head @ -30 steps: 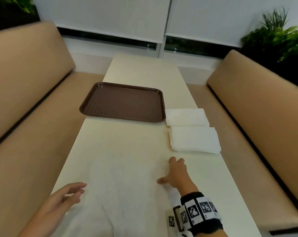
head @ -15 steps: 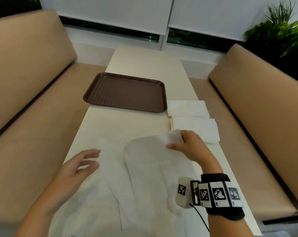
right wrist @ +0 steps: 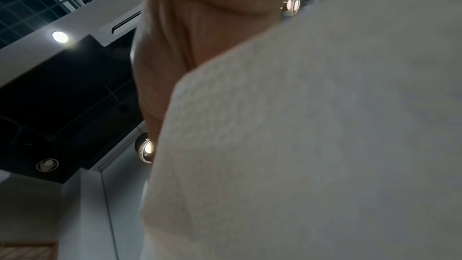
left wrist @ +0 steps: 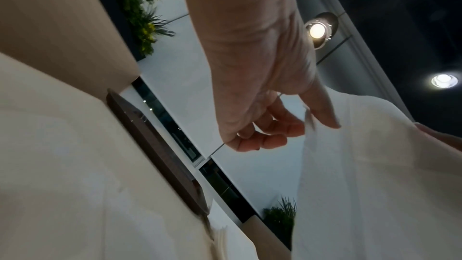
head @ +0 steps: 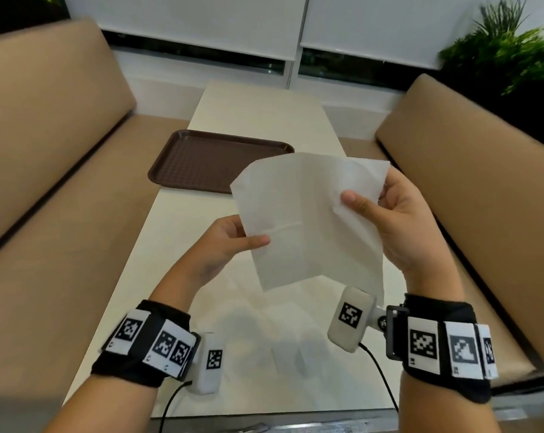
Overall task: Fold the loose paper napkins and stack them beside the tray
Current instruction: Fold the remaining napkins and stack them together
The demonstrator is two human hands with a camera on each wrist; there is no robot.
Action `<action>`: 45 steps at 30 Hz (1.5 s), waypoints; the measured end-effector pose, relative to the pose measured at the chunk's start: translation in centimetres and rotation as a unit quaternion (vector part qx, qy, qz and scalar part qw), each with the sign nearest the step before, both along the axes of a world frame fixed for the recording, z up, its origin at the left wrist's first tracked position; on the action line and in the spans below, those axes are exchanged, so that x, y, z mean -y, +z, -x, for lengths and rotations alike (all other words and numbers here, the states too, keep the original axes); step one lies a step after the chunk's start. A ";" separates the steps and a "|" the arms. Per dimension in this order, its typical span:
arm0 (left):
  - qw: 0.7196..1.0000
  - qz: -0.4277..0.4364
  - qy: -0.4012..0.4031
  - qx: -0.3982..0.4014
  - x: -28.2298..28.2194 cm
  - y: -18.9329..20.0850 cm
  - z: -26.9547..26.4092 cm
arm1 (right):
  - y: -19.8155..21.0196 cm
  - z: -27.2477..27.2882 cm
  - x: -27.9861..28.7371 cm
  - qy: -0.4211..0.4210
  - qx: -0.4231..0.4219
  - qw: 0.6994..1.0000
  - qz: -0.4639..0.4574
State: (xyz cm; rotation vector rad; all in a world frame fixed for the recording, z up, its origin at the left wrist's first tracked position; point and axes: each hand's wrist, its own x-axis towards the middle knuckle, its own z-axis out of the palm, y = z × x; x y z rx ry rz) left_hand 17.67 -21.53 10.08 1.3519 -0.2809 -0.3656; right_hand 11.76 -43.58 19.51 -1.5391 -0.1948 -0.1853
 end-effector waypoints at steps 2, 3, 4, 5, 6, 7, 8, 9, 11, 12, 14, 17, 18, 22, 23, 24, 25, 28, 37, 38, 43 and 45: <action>1.000 0.009 0.016 0.005 0.2 0.4 -0.2 | 0.1 0.4 0.5 0.003 0.010 1.000 -0.002; 1.000 0.016 0.026 0.006 0.3 0.7 -0.2 | 0.0 0.6 0.7 0.005 0.013 1.000 0.003; 0.999 0.021 0.036 0.012 0.3 0.9 -0.4 | 0.0 0.7 1.0 0.009 0.019 1.000 0.010; 0.998 0.026 0.046 0.020 0.2 1.2 -0.6 | 0.0 0.8 1.3 0.012 0.028 0.999 0.018; 0.998 0.028 0.052 0.033 0.1 1.4 -0.8 | 0.0 1.0 1.7 0.016 0.039 0.999 0.028; 0.997 0.032 0.052 0.049 -0.2 1.8 -1.0 | 0.0 1.1 2.0 0.019 0.049 0.998 0.037; 0.996 0.028 0.047 0.066 -0.5 2.1 -1.2 | 0.1 1.2 2.4 0.022 0.056 0.997 0.044; 0.996 0.027 0.037 0.080 -0.8 2.4 -1.4 | 0.2 1.3 2.7 0.026 0.063 0.996 0.051; 0.994 0.020 0.018 0.103 -1.4 3.2 -1.9 | 0.1 1.5 3.3 0.036 0.073 0.994 0.067; 0.993 0.011 0.009 0.114 -1.6 3.7 -2.0 | 0.1 1.6 3.4 0.043 0.074 0.993 0.077; 0.991 -0.014 0.004 0.136 -1.8 4.6 -2.2 | 0.1 1.9 3.7 0.062 0.067 0.991 0.097; 0.980 -0.062 0.042 0.187 -2.1 5.9 -2.4 | -0.1 2.1 4.3 0.087 0.032 0.977 0.191; 0.977 -0.063 0.055 0.197 -2.2 6.4 -2.5 | -0.3 1.9 4.6 0.086 0.020 0.969 0.231; 0.976 -0.014 0.063 0.206 -2.4 8.3 -2.3 | -1.5 0.5 4.4 -0.010 0.023 0.942 0.333; 0.976 -0.010 0.058 0.209 -2.3 8.7 -2.2 | -1.9 0.0 3.8 -0.033 0.043 0.941 0.333; 0.976 -0.006 0.054 0.211 -2.1 8.9 -2.2 | -2.3 -0.5 3.0 -0.049 0.060 0.944 0.322; 0.976 -0.002 0.051 0.210 -1.9 9.1 -2.1 | -2.8 -1.1 2.2 -0.058 0.073 0.948 0.305; 0.978 0.014 0.061 0.197 -1.8 9.4 -2.1 | -3.7 -2.0 0.2 -0.083 0.103 0.969 0.208; 0.979 0.006 0.101 0.176 -3.1 8.8 -2.1 | -2.8 -2.8 1.3 -0.148 0.223 0.958 0.098; 0.980 0.007 0.102 0.173 -3.3 8.7 -2.1 | -2.7 -2.7 1.5 -0.135 0.222 0.962 0.089; 0.988 -0.032 0.046 0.147 -3.9 8.3 -2.4 | -1.6 -1.1 1.5 0.097 0.101 0.988 0.061; 0.993 -0.034 0.024 0.110 -4.0 8.1 -2.8 | -1.4 -0.5 1.4 0.167 0.044 0.984 0.035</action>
